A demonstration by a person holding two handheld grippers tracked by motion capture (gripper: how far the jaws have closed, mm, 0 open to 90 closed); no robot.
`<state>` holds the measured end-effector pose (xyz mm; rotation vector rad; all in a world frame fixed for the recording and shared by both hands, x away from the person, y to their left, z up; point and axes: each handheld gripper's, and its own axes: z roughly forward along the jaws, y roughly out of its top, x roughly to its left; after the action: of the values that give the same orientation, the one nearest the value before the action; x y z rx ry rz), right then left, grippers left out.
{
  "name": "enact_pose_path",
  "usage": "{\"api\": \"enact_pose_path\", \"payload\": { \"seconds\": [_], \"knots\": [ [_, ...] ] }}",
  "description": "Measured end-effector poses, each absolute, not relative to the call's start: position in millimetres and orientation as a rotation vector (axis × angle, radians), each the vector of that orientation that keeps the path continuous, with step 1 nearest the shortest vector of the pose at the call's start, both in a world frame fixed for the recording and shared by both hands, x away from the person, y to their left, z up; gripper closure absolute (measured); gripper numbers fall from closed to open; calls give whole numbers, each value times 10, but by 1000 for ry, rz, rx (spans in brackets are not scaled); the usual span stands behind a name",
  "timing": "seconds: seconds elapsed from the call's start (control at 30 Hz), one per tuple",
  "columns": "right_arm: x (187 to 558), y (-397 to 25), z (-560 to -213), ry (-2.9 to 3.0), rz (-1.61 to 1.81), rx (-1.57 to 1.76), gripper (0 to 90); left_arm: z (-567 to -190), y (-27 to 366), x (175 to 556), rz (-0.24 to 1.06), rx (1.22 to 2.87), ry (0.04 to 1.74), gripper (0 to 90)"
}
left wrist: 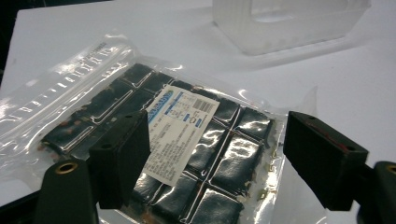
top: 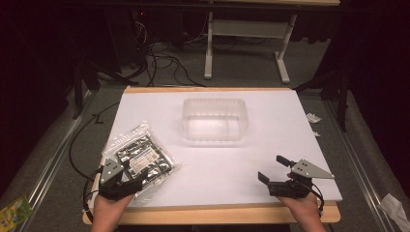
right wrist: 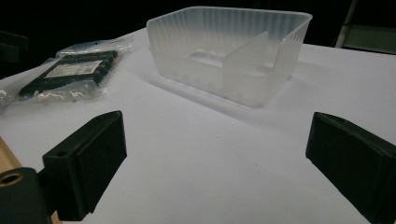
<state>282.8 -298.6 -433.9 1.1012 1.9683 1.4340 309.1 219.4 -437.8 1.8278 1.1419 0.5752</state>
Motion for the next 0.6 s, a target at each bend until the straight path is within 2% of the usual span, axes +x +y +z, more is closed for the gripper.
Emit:
{"api": "enact_pose_path", "payload": {
  "seconds": [0.33,0.6],
  "knots": [
    [2829,-2996,-4335,1967,1423,1113,51,-4473,2476,3215,580,1762,1284,244],
    [2844,-2975,-4355,1983,1417,1107,55,-4667,2815,3382,573,1678,1487,288]
  ]
}}
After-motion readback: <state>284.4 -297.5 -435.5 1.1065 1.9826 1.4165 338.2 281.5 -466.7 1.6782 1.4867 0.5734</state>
